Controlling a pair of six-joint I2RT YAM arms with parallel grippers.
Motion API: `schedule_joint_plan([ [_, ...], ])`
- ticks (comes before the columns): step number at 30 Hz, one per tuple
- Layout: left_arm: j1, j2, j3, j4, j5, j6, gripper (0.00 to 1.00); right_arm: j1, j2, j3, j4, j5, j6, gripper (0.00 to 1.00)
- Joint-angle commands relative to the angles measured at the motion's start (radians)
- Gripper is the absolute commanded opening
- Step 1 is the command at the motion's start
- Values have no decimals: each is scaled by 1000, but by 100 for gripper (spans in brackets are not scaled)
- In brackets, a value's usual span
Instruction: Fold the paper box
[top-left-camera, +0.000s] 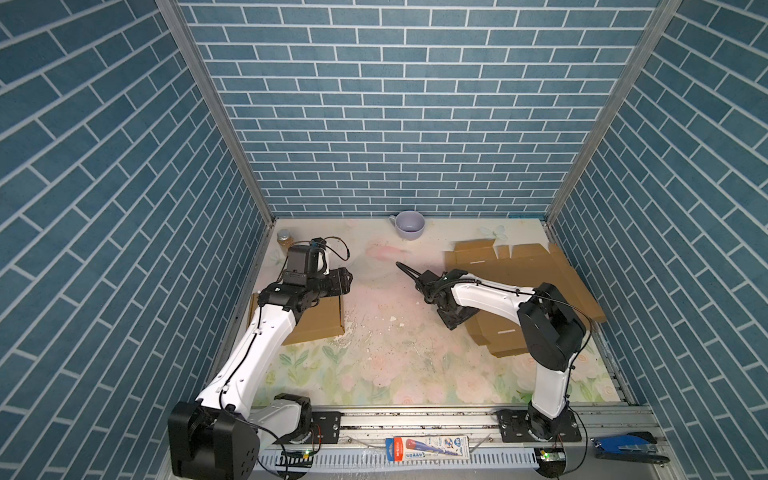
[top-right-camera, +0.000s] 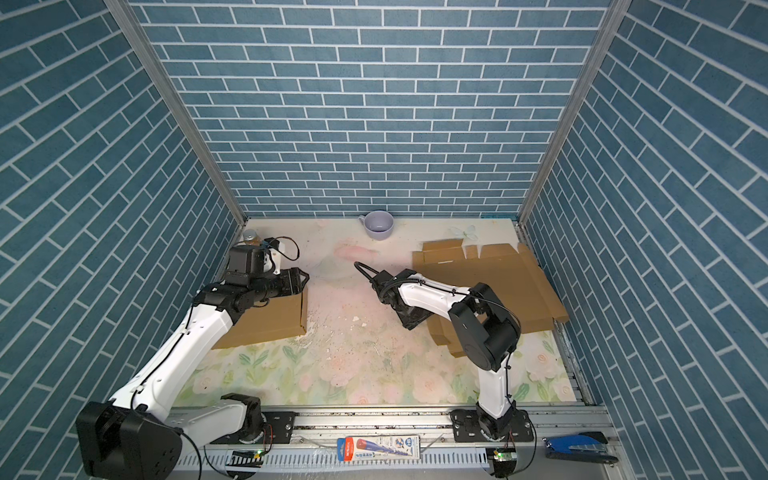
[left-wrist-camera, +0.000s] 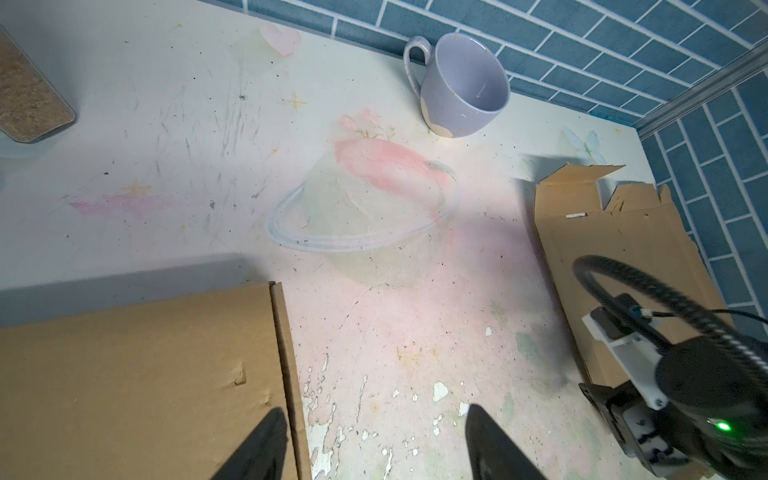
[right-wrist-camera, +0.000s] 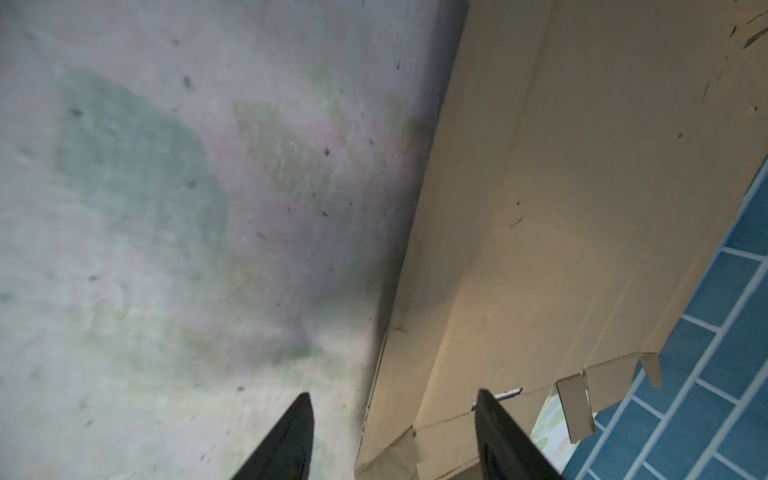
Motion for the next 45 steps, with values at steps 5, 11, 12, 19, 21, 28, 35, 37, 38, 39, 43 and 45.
schedule_joint_plan([
  [5,-3,15,-25,30,21,-15,69,-2,86,-5,-6,200,12,58],
  [11,-3,16,-17,25,16,-6,69,-2,157,11,-34,291,58,50],
  [12,-3,16,-13,23,18,-4,68,-1,172,18,-48,309,70,49],
  [19,-3,6,-4,11,13,2,68,-13,179,34,-79,343,107,17],
  [21,-1,-1,7,-2,6,7,68,-10,161,31,-67,339,87,4],
  [28,12,-20,111,-79,-19,40,68,147,13,-17,11,249,-45,0],
  [35,47,-28,146,-105,-17,59,67,362,-126,-123,91,92,-263,0],
  [37,47,-26,150,-107,-13,62,68,378,-162,-153,103,42,-348,0],
  [38,47,-23,150,-105,-10,62,68,381,-179,-173,111,13,-408,0],
  [39,47,-21,149,-102,-6,61,68,384,-191,-190,117,4,-450,0],
  [43,47,0,135,-86,10,62,69,379,-258,-250,130,3,-597,32],
  [45,47,17,129,-77,19,59,70,368,-322,-269,143,-43,-623,44],
])
